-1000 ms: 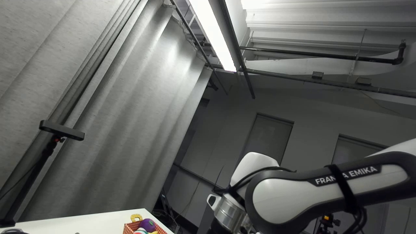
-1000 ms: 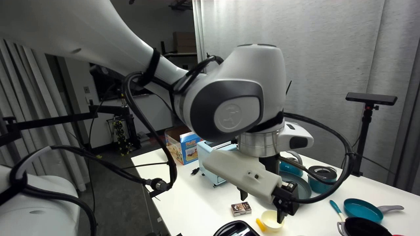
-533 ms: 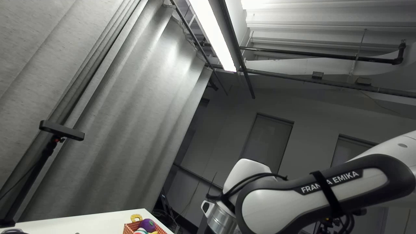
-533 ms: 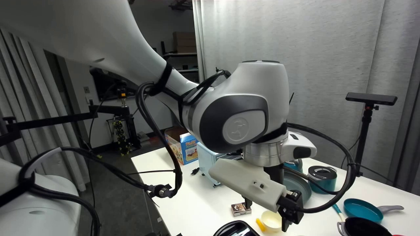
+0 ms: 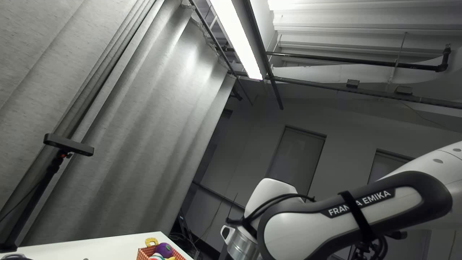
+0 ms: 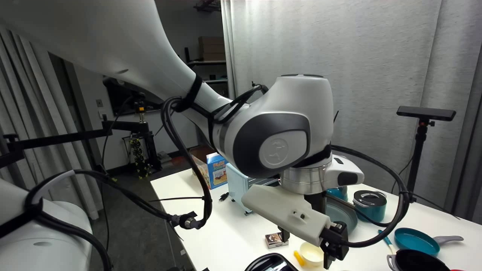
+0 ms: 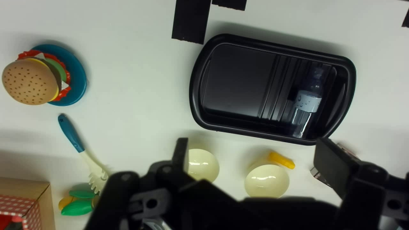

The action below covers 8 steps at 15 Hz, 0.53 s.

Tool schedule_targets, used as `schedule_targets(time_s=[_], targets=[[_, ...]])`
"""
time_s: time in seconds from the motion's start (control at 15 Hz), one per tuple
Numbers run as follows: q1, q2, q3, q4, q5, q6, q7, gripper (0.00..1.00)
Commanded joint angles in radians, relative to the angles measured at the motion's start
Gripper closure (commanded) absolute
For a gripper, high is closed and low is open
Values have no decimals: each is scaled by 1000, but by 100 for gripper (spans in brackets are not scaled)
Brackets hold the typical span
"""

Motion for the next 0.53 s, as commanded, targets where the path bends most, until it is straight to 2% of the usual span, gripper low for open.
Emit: schedule_targets(time_s=[0.0, 0.47], targets=[[3, 81, 4, 52, -5, 47, -12, 0], [4, 253, -3, 173, 15, 131, -49, 0]])
